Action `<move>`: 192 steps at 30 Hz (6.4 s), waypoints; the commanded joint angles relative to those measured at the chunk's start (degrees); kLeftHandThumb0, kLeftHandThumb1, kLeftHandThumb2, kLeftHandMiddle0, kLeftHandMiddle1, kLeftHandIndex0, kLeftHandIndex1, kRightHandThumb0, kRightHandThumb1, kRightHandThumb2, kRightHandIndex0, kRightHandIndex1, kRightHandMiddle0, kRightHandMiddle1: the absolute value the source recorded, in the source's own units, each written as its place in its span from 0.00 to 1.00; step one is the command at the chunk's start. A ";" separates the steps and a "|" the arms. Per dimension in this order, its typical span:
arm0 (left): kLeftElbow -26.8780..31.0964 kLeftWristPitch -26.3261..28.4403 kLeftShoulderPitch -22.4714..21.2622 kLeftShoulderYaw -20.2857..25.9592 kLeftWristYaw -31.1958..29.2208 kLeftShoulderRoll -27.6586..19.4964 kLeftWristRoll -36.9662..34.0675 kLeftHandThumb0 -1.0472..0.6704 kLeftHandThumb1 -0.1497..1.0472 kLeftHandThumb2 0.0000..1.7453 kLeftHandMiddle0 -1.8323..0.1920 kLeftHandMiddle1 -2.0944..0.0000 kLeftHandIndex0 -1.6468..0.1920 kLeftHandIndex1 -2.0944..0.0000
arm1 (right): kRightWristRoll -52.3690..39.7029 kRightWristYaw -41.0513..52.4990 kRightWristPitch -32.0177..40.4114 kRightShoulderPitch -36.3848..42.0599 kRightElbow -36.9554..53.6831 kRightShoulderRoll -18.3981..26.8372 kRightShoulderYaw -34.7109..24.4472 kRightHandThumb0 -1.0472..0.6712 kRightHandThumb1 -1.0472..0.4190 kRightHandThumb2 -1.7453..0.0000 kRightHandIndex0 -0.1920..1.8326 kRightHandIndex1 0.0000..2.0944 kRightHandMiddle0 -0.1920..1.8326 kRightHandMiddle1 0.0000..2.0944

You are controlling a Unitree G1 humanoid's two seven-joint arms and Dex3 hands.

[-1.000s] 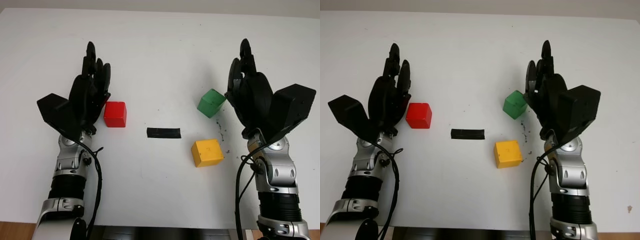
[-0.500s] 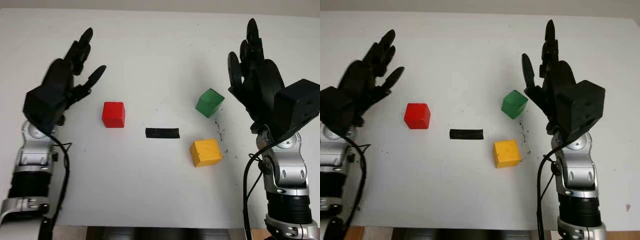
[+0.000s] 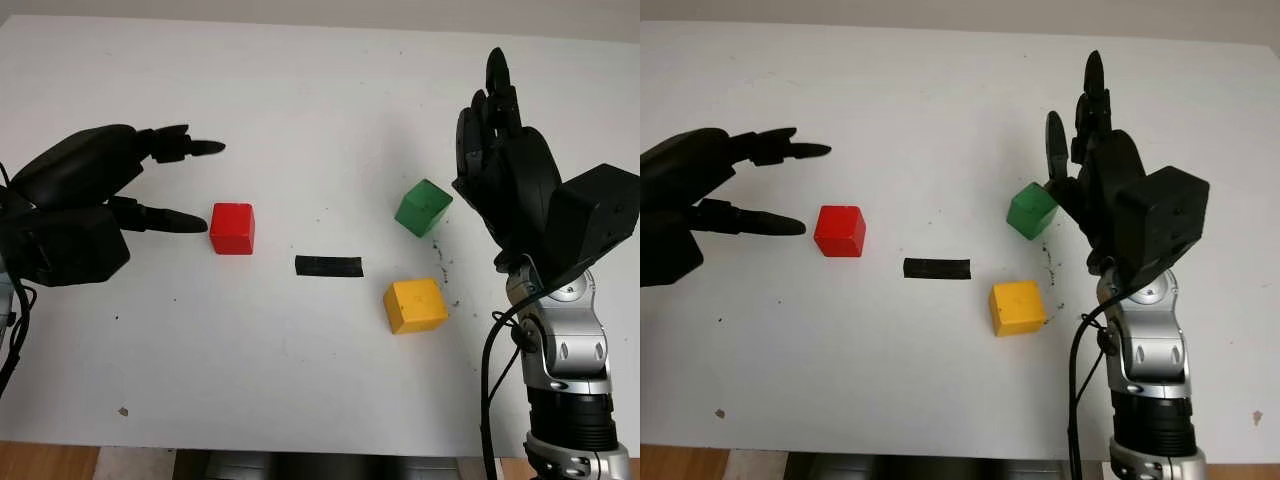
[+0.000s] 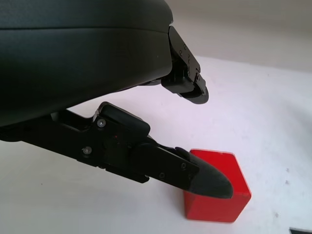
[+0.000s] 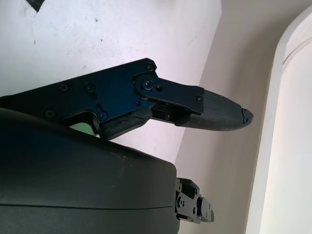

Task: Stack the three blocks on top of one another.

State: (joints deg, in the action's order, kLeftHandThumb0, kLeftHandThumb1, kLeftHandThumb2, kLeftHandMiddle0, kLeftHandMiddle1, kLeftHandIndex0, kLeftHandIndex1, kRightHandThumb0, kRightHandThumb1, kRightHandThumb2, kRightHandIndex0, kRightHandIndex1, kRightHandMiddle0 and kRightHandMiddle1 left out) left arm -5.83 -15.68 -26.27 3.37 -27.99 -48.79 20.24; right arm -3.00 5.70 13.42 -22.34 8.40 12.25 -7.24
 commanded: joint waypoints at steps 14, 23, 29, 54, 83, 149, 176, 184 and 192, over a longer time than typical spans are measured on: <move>1.10 -1.30 0.95 -6.03 4.72 -0.23 12.24 0.04 0.99 0.03 0.89 0.98 0.77 0.99 | 0.04 -1.02 0.05 1.17 -0.68 -0.48 -0.06 0.19 0.00 0.60 0.00 0.00 0.00 0.00; 1.16 -1.31 1.94 -7.61 11.19 0.72 17.31 0.08 0.96 0.03 0.88 0.97 0.73 0.97 | -0.09 -1.28 0.63 1.27 -0.39 -0.70 -0.06 0.19 0.00 0.61 0.00 0.00 0.00 0.00; 0.46 -1.59 1.91 -7.54 12.02 1.65 16.36 0.10 0.96 0.03 0.87 0.97 0.70 0.95 | 0.18 -1.39 -0.09 1.52 -0.45 -0.86 0.14 0.19 0.00 0.61 0.00 0.00 0.00 0.00; -4.74 -5.98 1.38 -9.31 18.91 2.36 18.09 0.14 0.95 0.03 0.78 0.97 0.76 0.44 | -0.05 -1.42 0.29 1.25 -0.34 -0.97 0.06 0.19 0.00 0.61 0.00 0.00 0.00 0.00; -9.84 -13.32 3.88 -9.17 24.42 8.31 10.19 0.32 1.00 0.14 0.77 0.98 0.85 0.34 | 0.97 -0.79 0.62 1.86 0.29 -0.99 0.71 0.23 0.00 0.59 0.00 0.00 0.00 0.00; 1.94 -4.29 11.61 -18.73 35.60 26.96 23.93 0.35 1.00 0.06 0.88 0.97 0.74 0.31 | 0.92 -2.57 0.50 2.81 0.99 -1.95 1.68 0.20 0.00 0.63 0.00 0.00 0.00 0.00; 4.92 1.05 12.63 -20.20 33.35 25.78 26.78 0.26 1.00 0.06 0.98 0.98 0.77 0.97 | 1.09 -2.61 0.46 2.89 0.98 -1.84 2.06 0.20 0.00 0.62 0.00 0.00 0.00 0.00; 5.96 1.56 13.55 -19.93 31.74 26.00 25.31 0.23 1.00 0.07 1.00 1.00 0.93 0.99 | 0.92 -2.32 -0.51 3.35 0.66 -1.73 1.95 0.21 0.00 0.62 0.00 0.00 0.00 0.00; 7.30 0.78 14.47 -17.72 30.21 26.61 18.59 0.14 1.00 0.13 1.00 1.00 1.00 1.00 | 0.82 -2.14 -0.55 3.59 0.62 -1.45 1.85 0.21 0.00 0.62 0.00 0.00 0.00 0.00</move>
State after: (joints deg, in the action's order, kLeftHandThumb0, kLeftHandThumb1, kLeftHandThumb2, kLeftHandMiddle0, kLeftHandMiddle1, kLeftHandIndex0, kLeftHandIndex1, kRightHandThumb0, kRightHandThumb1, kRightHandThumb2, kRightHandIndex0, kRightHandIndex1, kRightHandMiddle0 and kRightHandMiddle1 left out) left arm 0.41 -14.25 -12.98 -15.34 2.30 -22.33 40.21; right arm -2.25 3.49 13.44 -19.48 8.37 10.65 -5.07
